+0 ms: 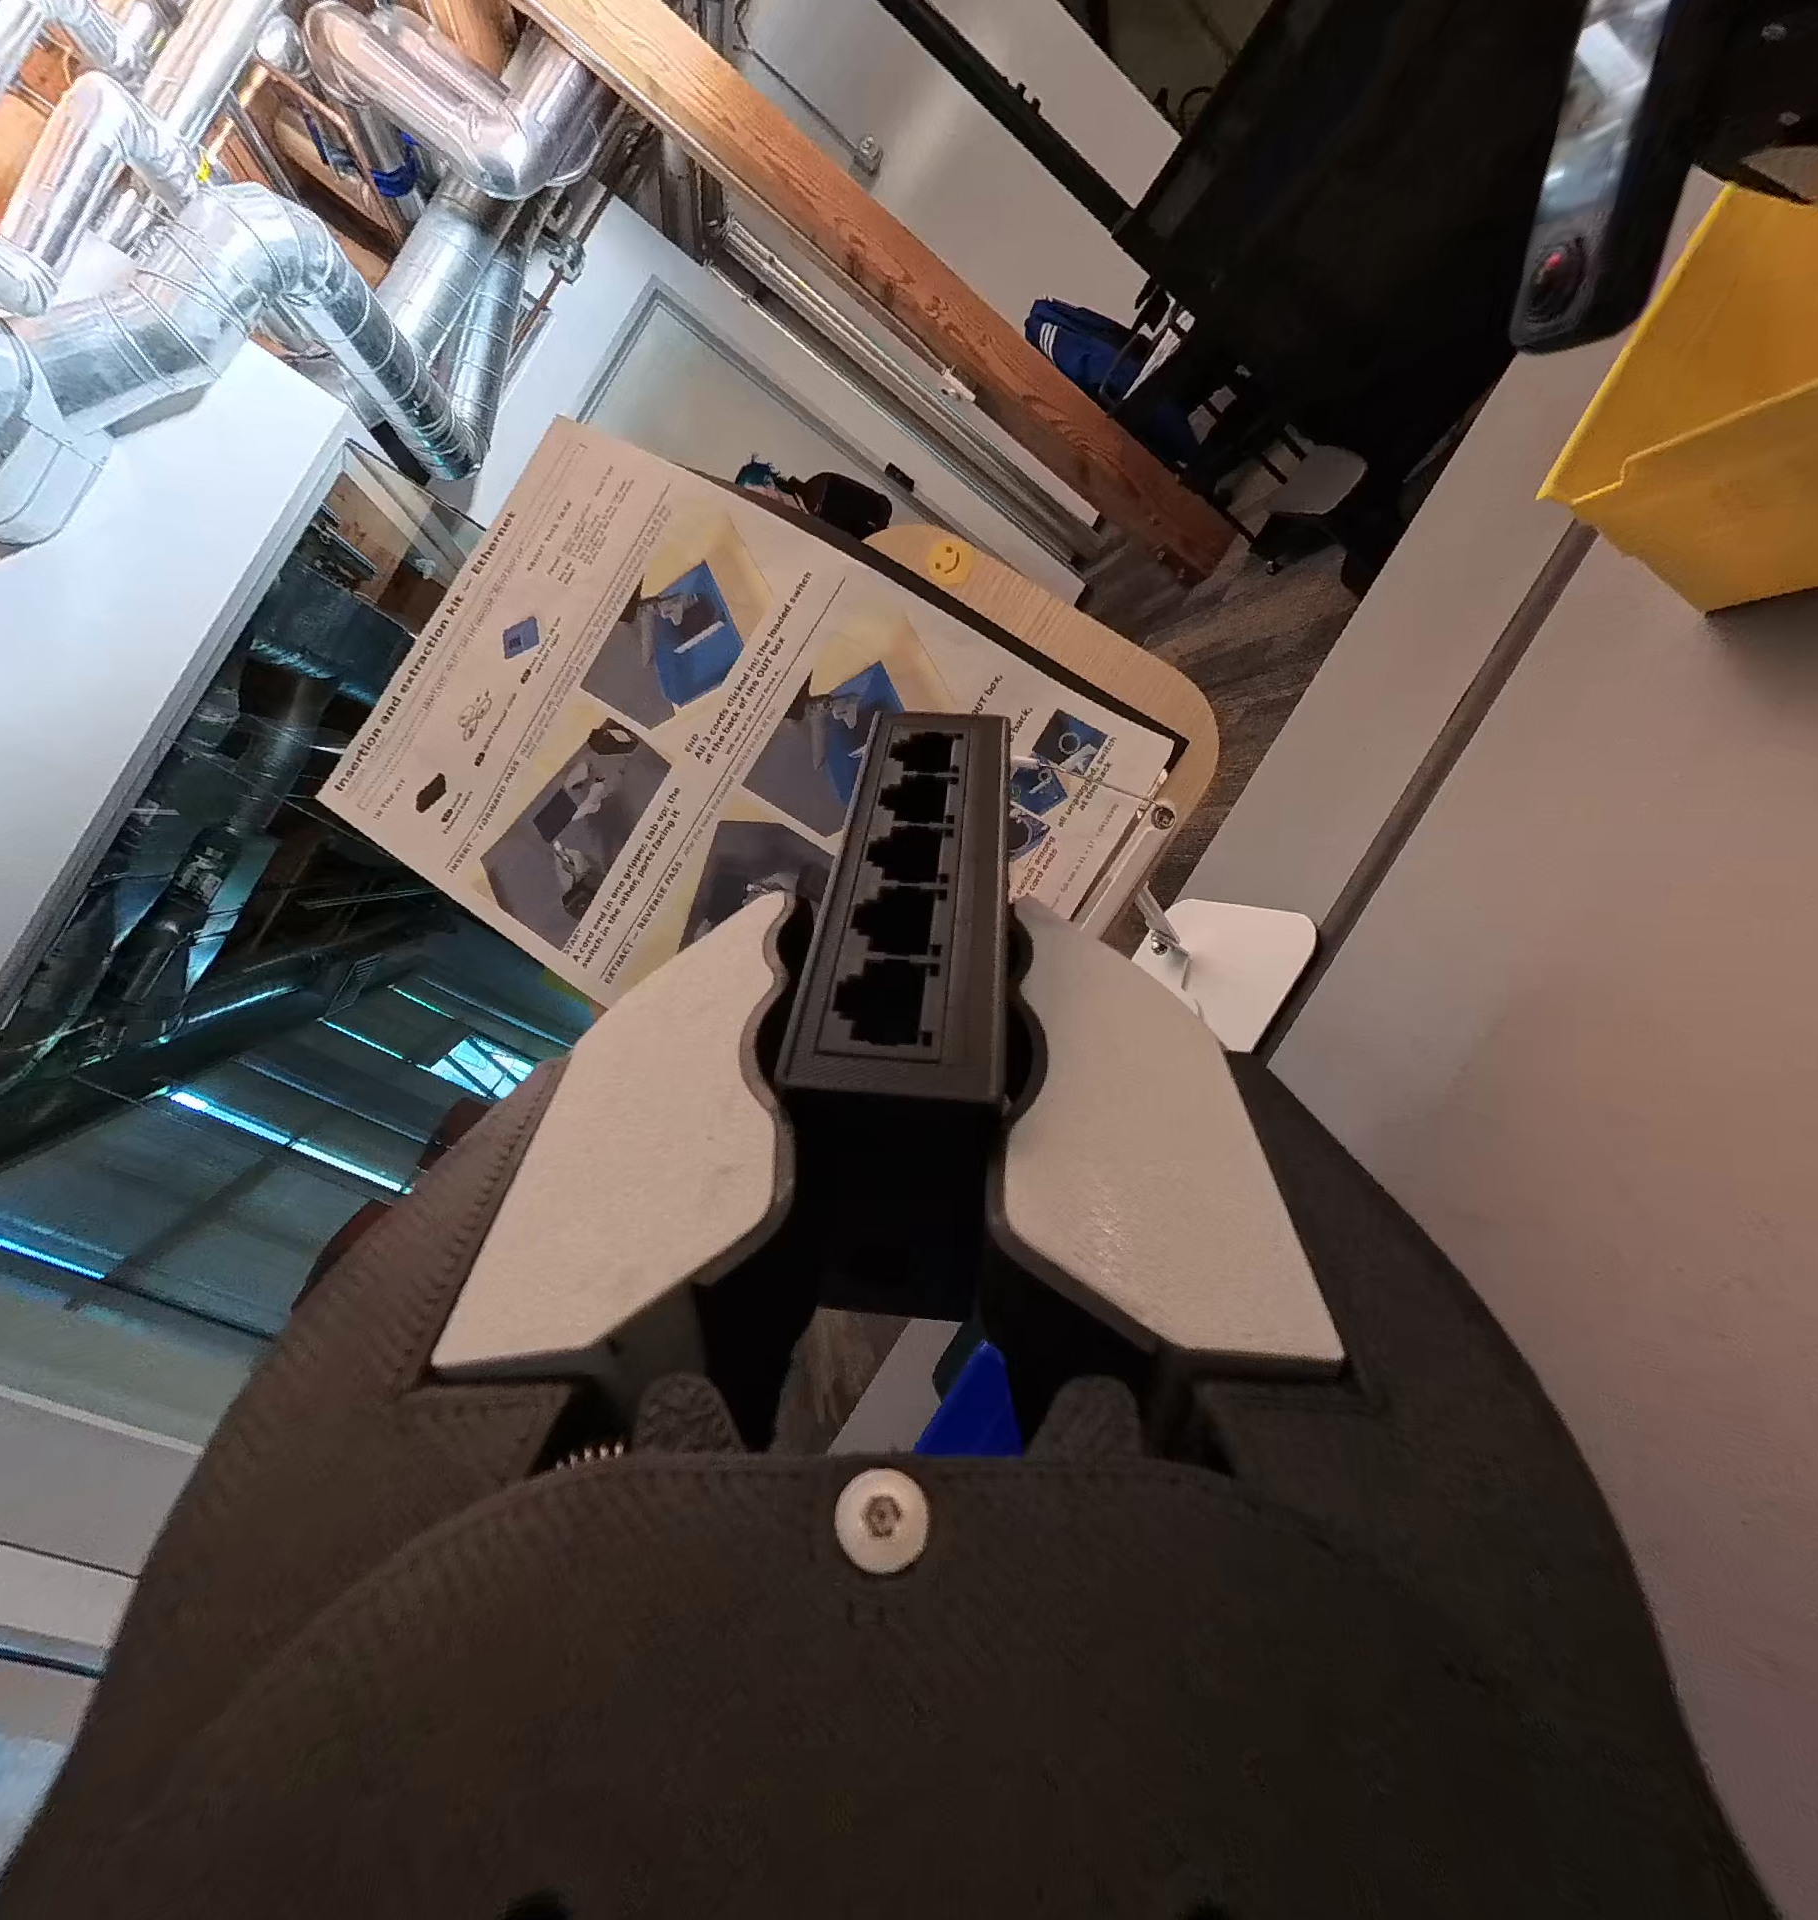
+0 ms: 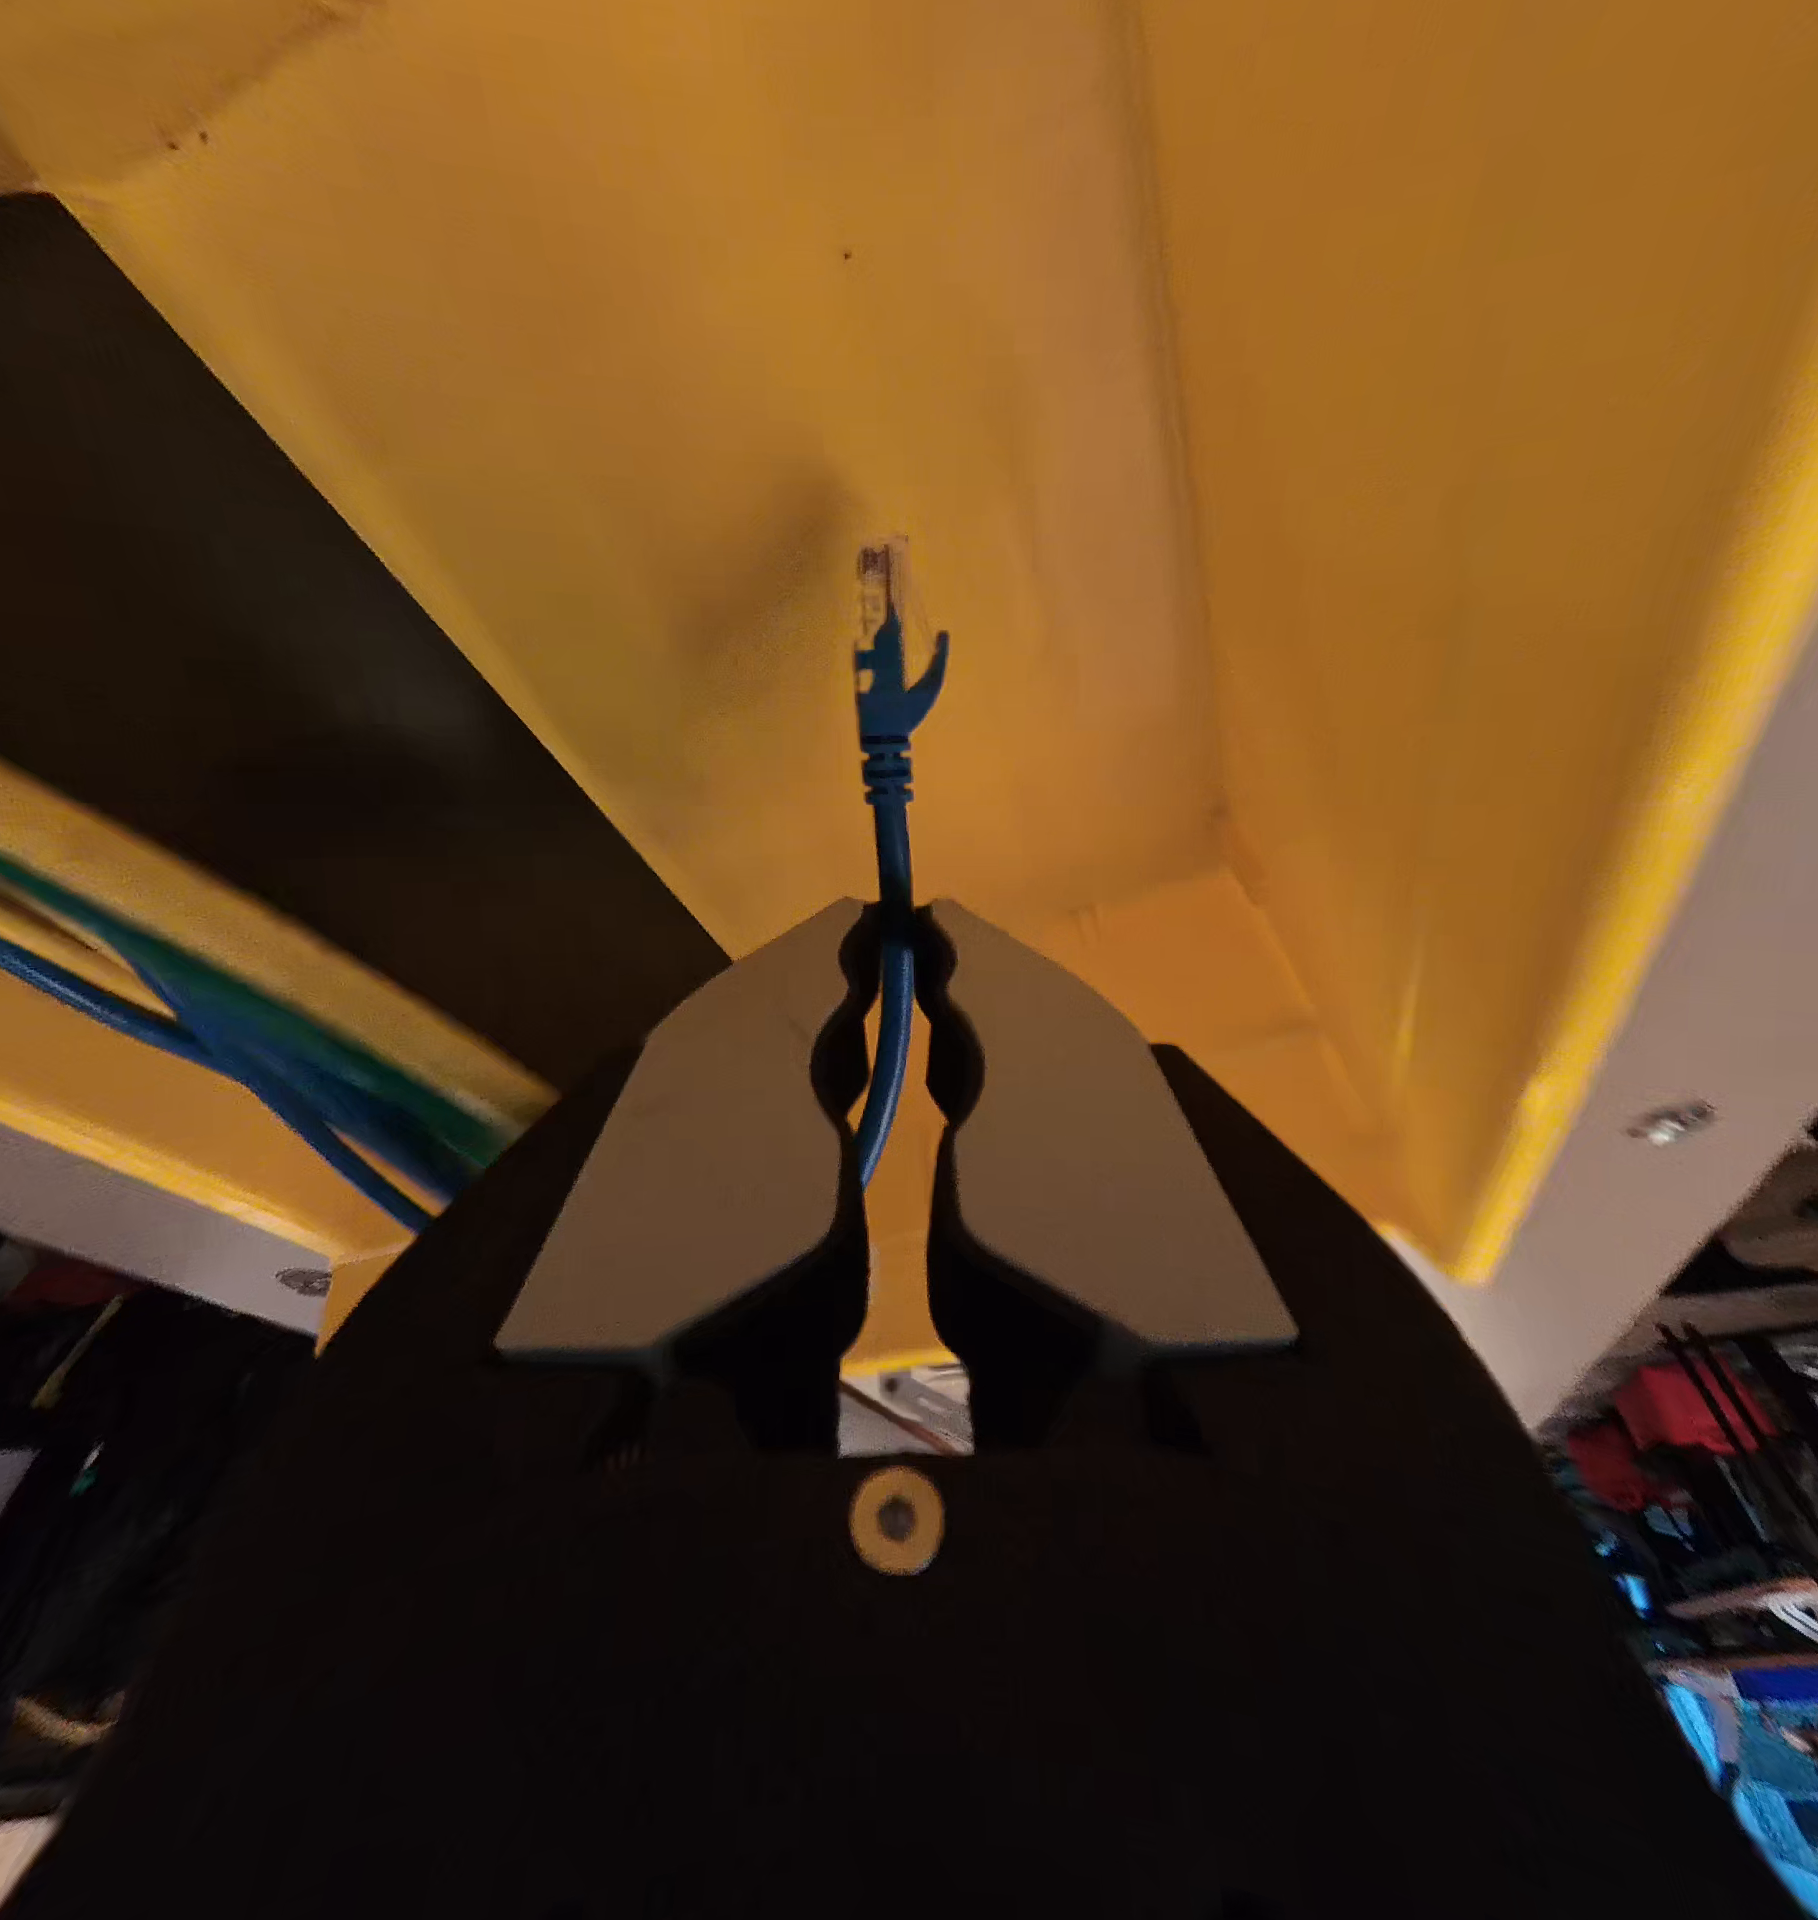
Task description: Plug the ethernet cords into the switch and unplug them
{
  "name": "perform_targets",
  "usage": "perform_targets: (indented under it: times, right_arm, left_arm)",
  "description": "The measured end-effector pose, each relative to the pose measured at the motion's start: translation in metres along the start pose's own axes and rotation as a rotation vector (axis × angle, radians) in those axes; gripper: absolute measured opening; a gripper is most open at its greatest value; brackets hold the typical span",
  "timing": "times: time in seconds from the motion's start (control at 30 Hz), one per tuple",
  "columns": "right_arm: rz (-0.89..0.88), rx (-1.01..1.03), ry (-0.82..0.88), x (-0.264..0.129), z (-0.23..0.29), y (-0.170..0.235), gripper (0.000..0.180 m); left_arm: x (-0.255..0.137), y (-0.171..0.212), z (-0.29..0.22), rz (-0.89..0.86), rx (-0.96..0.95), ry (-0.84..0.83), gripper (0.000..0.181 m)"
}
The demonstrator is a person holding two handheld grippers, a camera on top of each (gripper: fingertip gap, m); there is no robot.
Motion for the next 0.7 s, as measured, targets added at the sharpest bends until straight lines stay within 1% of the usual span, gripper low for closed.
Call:
perform_targets:
  times: [0.1,0.17,0.2,0.27,0.3,0.33,0.37,0.4,0.43,0.5,0.57,0.63,0.7]
  right_arm:
    - [-0.081,0.025,0.168,-0.038,0.003,0.010,0.007]
    - [-0.146,0.075,0.317,-0.072,0.006,0.026,0.007]
    - [-0.191,0.105,0.360,-0.087,0.012,0.034,0.007]
    - [-0.304,0.152,0.407,-0.112,0.026,0.050,0.007]
    - [-0.361,0.158,0.411,-0.119,0.036,0.057,0.007]
    - [-0.421,0.141,0.380,-0.121,0.049,0.059,0.007]
    - [-0.468,0.118,0.339,-0.118,0.062,0.058,0.007]
    - [-0.477,0.100,0.285,-0.109,0.074,0.055,0.007]
    - [-0.432,0.094,0.244,-0.094,0.082,0.052,0.007]
    - [-0.293,0.090,0.273,-0.062,0.084,0.045,0.009]
    - [-0.267,0.110,0.316,-0.041,0.083,0.030,0.011]
    - [-0.316,0.164,0.315,-0.035,0.084,0.015,0.017]
    - [-0.378,0.207,0.335,-0.041,0.088,0.011,0.024]
  left_arm:
    - [-0.002,-0.002,0.001,-0.009,-0.001,0.001,0.033]
    - [-0.005,-0.003,0.002,-0.015,0.001,0.001,0.033]
    - [-0.007,-0.005,0.002,-0.024,0.000,-0.001,0.033]
    - [-0.013,-0.010,0.003,-0.053,-0.011,0.006,0.033]
    - [-0.016,-0.012,0.004,-0.072,-0.020,0.013,0.034]
    - [-0.018,-0.015,0.004,-0.091,-0.029,0.023,0.033]
    - [-0.021,-0.017,0.004,-0.111,-0.038,0.034,0.033]
    - [-0.023,-0.019,0.003,-0.131,-0.048,0.046,0.033]
    - [-0.026,-0.022,0.002,-0.151,-0.054,0.058,0.033]
    - [-0.030,-0.026,-0.001,-0.190,-0.052,0.091,0.033]
    - [-0.036,-0.031,-0.005,-0.241,-0.033,0.111,0.033]
    - [-0.042,-0.036,-0.010,-0.294,0.007,0.119,0.033]
    - [-0.049,-0.038,-0.013,-0.339,0.071,0.102,0.033]
Point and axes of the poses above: each gripper's, where its closed fingertips meet, x out along the fingers, y out of its underside, z = x × y across the jaws, the point moved 3 cm from there along -x, back along the fingers, and after that the axes turned 13 degrees about z, right-handed, at the moved point
